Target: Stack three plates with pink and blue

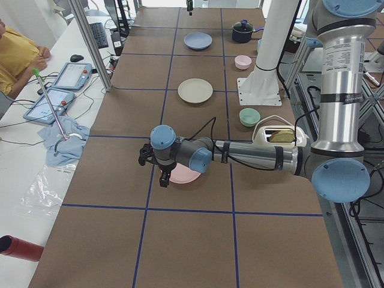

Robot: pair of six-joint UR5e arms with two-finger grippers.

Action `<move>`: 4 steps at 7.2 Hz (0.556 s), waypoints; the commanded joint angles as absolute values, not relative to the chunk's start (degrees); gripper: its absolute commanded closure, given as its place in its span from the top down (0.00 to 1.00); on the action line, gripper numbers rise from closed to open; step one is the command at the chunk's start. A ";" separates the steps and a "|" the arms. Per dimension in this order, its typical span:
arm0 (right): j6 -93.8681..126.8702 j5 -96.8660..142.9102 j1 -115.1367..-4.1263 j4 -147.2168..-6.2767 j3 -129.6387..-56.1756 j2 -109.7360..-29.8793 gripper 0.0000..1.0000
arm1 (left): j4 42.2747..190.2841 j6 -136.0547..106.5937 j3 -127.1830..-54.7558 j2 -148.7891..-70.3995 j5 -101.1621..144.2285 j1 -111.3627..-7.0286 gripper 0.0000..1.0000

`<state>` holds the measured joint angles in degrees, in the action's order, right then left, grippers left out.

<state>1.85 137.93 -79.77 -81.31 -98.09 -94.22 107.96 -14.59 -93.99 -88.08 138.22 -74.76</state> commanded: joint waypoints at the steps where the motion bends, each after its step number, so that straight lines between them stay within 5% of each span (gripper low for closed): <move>1: 1.85 137.90 -79.54 -81.30 -98.09 -94.22 1.00 | 112.47 -16.26 -88.97 -88.68 138.34 -72.25 0.90; 4: 1.93 137.99 -79.45 -81.30 -98.09 -94.22 1.00 | 115.22 -21.88 -86.05 -90.70 137.99 -69.72 0.90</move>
<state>1.86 137.96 -79.49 -81.36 -98.05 -94.22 114.75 -20.41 -86.61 -90.23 138.24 -71.46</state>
